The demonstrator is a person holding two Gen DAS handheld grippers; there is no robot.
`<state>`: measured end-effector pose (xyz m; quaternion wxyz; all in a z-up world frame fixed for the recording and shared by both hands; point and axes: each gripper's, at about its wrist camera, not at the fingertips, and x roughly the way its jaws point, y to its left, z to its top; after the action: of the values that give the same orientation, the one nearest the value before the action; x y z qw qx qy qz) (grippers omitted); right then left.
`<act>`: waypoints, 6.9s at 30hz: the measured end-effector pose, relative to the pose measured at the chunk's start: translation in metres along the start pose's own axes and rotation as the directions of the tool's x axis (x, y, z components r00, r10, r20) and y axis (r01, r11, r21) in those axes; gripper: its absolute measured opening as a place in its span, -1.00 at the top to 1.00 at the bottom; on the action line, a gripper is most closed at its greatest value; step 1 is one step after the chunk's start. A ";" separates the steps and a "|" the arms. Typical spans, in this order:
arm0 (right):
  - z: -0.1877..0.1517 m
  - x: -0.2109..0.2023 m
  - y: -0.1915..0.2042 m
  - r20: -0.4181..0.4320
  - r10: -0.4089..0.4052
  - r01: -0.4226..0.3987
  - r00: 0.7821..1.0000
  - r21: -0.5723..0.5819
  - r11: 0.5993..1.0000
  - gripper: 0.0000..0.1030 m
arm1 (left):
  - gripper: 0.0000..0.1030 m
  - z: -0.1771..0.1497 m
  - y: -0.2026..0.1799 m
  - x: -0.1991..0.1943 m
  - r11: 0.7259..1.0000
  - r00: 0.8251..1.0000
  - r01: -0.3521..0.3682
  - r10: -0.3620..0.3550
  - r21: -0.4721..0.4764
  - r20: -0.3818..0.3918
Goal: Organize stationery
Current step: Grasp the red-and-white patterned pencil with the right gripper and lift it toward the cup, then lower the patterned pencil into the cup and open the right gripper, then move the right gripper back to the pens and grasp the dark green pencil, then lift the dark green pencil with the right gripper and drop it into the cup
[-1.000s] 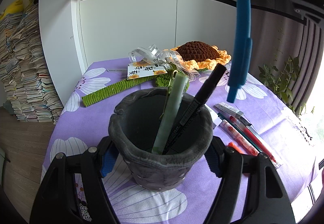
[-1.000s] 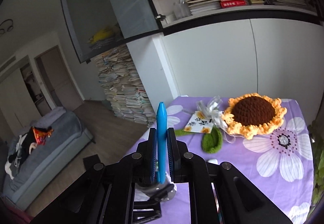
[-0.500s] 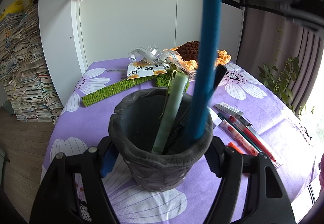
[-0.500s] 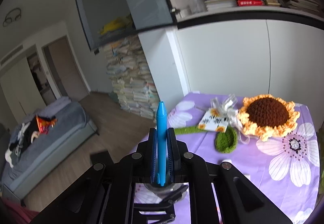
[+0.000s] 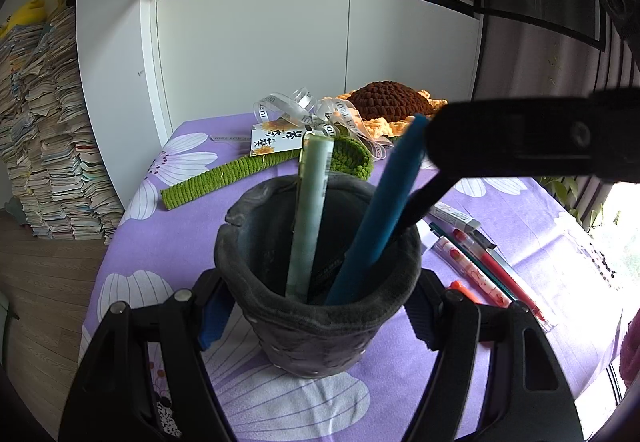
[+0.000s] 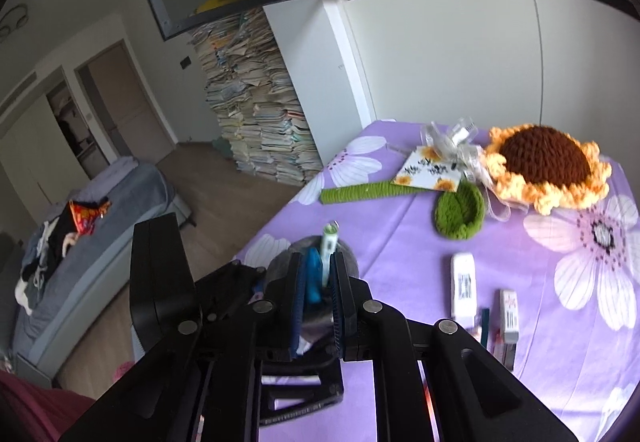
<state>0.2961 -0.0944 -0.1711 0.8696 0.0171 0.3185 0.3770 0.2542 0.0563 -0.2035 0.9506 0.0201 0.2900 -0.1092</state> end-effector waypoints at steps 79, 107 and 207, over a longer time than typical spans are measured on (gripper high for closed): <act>0.067 -0.006 0.003 0.358 0.142 -0.157 0.923 0.014 0.987 0.76 | -0.38 0.000 -0.001 0.001 1.000 1.000 -0.001 0.001 0.001 -0.008; 0.011 -0.006 0.003 0.283 0.041 -0.016 0.958 -0.088 0.996 0.76 | -0.39 0.001 -0.001 0.003 1.000 1.000 0.003 -0.003 0.000 -0.012; 0.060 0.021 -0.008 0.374 0.203 -0.204 0.905 -0.036 0.978 0.85 | -0.39 0.002 -0.001 0.006 1.000 1.000 0.020 -0.020 -0.001 -0.021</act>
<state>0.3461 -0.0739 -0.1372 0.8703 0.1239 0.1432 0.4547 0.2593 0.0536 -0.2053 0.9463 0.0182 0.3003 -0.1183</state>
